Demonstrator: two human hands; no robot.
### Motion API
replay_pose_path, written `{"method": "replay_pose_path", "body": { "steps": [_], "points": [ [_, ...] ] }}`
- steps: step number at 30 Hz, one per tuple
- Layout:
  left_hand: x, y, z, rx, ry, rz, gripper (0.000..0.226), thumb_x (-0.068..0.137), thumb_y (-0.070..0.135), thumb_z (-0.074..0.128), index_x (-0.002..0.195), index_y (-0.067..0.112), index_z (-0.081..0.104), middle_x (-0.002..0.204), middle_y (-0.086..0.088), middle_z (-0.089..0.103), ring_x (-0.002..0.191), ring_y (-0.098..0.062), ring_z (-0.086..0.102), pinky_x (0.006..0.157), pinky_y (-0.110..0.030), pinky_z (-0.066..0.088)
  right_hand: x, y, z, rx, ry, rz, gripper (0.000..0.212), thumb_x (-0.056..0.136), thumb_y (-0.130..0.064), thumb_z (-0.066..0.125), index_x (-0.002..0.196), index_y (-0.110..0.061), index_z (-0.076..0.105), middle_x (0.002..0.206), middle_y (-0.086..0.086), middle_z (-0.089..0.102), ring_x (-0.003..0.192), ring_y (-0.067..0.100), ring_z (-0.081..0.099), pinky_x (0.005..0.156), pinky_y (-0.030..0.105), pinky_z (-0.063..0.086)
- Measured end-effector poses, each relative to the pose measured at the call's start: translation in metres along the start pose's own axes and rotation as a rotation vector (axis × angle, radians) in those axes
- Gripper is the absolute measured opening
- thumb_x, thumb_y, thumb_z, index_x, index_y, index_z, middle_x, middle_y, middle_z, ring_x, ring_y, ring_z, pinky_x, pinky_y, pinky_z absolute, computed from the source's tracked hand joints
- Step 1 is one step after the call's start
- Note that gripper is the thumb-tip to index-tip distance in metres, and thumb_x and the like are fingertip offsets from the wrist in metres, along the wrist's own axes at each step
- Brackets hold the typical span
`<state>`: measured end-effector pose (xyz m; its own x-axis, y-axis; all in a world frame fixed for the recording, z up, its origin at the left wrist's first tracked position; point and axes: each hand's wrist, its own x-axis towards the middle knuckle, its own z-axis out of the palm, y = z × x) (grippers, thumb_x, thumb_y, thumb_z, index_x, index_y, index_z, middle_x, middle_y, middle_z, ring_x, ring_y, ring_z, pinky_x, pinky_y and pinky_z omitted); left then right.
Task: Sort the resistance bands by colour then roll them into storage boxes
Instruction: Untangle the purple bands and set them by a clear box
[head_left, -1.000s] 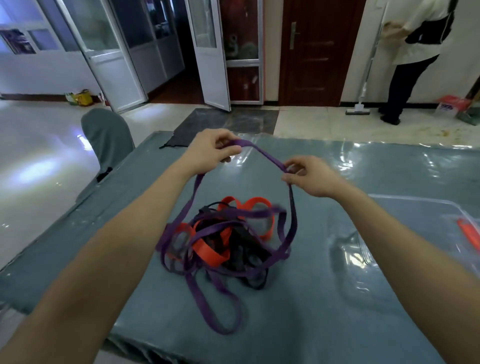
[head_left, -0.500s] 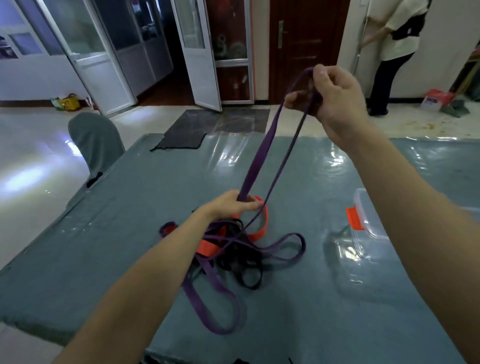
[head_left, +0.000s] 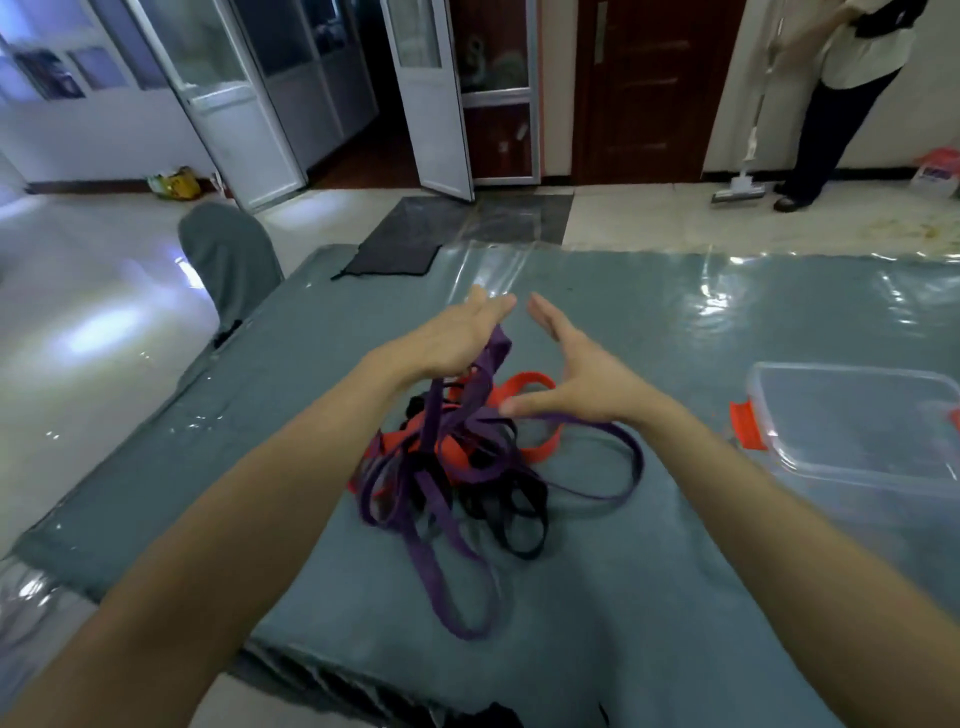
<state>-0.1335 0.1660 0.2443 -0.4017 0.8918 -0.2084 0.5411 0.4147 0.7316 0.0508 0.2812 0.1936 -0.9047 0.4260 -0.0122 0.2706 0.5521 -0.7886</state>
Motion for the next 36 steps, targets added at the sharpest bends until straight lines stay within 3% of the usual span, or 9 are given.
{"method": "replay_pose_path", "body": {
  "steps": [1,5,10,14,20,25,31,33,36],
  "points": [
    [-0.004,0.005,-0.004,-0.073,-0.004,0.009,0.066,0.091,0.077,0.035,0.117,0.017,0.044,0.087,-0.002,0.057,0.07,-0.016,0.052,0.07,-0.042,0.043,0.01,-0.006,0.011,0.022,0.001,-0.02,0.128,0.068,-0.063,0.095,0.168,-0.032,0.022,0.161,-0.019,0.046,0.146,-0.001,0.044,0.121,0.027,0.036],
    [-0.019,-0.001,-0.032,-0.414,-0.042,0.088,0.045,0.077,0.04,0.06,0.106,0.019,0.032,0.073,-0.011,0.056,0.052,-0.021,0.043,0.055,-0.036,0.035,0.032,-0.02,0.019,0.12,0.078,-0.021,0.052,0.088,-0.038,0.086,0.133,-0.024,0.064,0.094,-0.002,0.075,0.086,0.01,0.07,0.091,0.047,0.057],
    [-0.037,-0.011,-0.025,-0.122,-0.129,0.107,0.067,0.076,0.009,0.062,0.134,0.016,0.029,0.076,-0.003,0.056,0.058,-0.011,0.052,0.058,-0.026,0.044,0.033,-0.026,0.001,-0.074,0.096,-0.152,0.089,0.08,-0.049,0.091,0.153,-0.045,0.041,0.131,-0.005,0.045,0.113,0.009,0.055,0.094,0.024,0.049],
    [-0.031,-0.022,-0.015,-0.116,-0.073,0.167,0.079,0.078,0.009,0.085,0.133,0.023,0.03,0.108,-0.009,0.076,0.08,-0.023,0.074,0.074,-0.038,0.061,0.029,-0.025,-0.018,-0.194,0.034,-0.168,0.044,0.079,-0.059,0.086,0.105,-0.027,0.073,0.114,0.0,0.057,0.106,0.016,0.056,0.095,0.039,0.05],
    [0.002,-0.111,0.053,0.258,-0.038,0.086,0.019,0.082,0.029,0.091,0.091,0.026,0.074,0.088,0.009,0.079,0.083,-0.009,0.074,0.089,-0.044,0.061,-0.005,-0.031,-0.047,0.048,0.083,-0.197,0.04,0.079,-0.054,0.086,0.088,-0.019,0.068,0.075,0.001,0.073,0.07,0.016,0.069,0.071,0.038,0.055],
    [0.015,-0.127,0.012,0.107,0.393,-0.081,0.047,0.1,0.044,0.065,0.069,0.01,0.062,0.055,-0.003,0.06,0.054,-0.016,0.057,0.063,-0.042,0.055,-0.03,0.001,-0.07,-0.058,0.042,0.057,0.052,0.084,-0.053,0.085,0.089,-0.004,0.068,0.07,0.013,0.069,0.064,0.026,0.075,0.06,0.033,0.058],
    [-0.004,0.001,-0.082,0.088,0.695,0.372,0.016,0.097,0.025,0.074,0.097,0.019,0.06,0.079,0.0,0.072,0.07,-0.01,0.064,0.065,-0.028,0.051,-0.007,0.005,-0.043,-0.006,-0.093,0.091,0.044,0.084,-0.047,0.089,0.1,-0.009,0.074,0.073,0.006,0.077,0.063,0.021,0.072,0.076,0.045,0.062],
    [-0.009,-0.001,-0.091,0.119,0.595,0.405,0.024,0.096,0.011,0.074,0.108,0.016,0.054,0.081,-0.003,0.068,0.066,-0.006,0.057,0.066,-0.022,0.049,0.004,0.001,-0.043,0.051,0.01,0.062,0.042,0.084,-0.046,0.089,0.091,-0.007,0.073,0.071,0.016,0.074,0.061,0.021,0.068,0.072,0.046,0.06],
    [-0.012,-0.046,-0.091,0.4,0.345,0.179,0.015,0.106,0.024,0.066,0.109,0.02,0.052,0.082,-0.002,0.063,0.07,-0.019,0.06,0.07,-0.041,0.051,0.004,0.006,-0.052,-0.086,0.075,0.092,0.045,0.085,-0.049,0.086,0.079,-0.009,0.068,0.054,0.004,0.068,0.048,0.013,0.061,0.06,0.03,0.05]
  ]
}}
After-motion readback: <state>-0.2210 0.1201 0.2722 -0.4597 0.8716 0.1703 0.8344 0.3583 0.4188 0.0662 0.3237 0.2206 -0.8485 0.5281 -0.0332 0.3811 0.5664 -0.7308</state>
